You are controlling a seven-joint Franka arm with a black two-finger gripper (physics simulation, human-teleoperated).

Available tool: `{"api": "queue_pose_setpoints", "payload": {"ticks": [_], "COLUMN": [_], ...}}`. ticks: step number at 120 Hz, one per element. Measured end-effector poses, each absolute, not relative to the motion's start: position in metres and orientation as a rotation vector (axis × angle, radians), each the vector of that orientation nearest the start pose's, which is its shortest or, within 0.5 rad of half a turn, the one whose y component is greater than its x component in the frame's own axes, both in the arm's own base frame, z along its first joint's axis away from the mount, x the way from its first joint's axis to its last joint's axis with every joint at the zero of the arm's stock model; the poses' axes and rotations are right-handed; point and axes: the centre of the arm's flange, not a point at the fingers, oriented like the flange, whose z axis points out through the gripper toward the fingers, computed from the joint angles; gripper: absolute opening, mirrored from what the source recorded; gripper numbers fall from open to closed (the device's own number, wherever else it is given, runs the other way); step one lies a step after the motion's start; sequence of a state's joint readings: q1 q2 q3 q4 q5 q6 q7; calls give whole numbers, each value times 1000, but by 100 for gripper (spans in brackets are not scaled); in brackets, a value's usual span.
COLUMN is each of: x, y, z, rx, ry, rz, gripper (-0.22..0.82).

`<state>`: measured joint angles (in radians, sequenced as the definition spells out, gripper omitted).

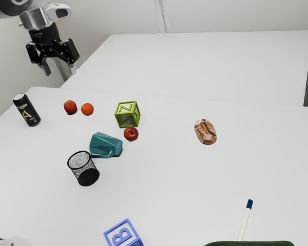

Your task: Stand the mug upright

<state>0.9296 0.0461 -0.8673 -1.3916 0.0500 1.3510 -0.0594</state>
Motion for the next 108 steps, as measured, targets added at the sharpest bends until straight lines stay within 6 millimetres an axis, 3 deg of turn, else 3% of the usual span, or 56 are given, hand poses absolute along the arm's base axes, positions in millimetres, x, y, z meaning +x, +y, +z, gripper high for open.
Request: {"api": "queue_pose_setpoints", "payload": {"ticks": [16,25,31,46,55,70,85,94,108], "x": [544,551,550,524,529,536,541,540,541], "y": [49,58,89,201,232,242,241,237,232], "z": [667,632,596,523,473,399,344,326,313], "rx": [-3130,-3214,-3299,-3529,-3709,-3907,-4026,-4056,-4075], "ry": [-167,-171,-244,-532,-531,-450,-350,-288,-181], "rz": [65,122,176,147,94,0,-115,-184,-303], "gripper": [60,60,60,60,60,60,60,60,60]}}
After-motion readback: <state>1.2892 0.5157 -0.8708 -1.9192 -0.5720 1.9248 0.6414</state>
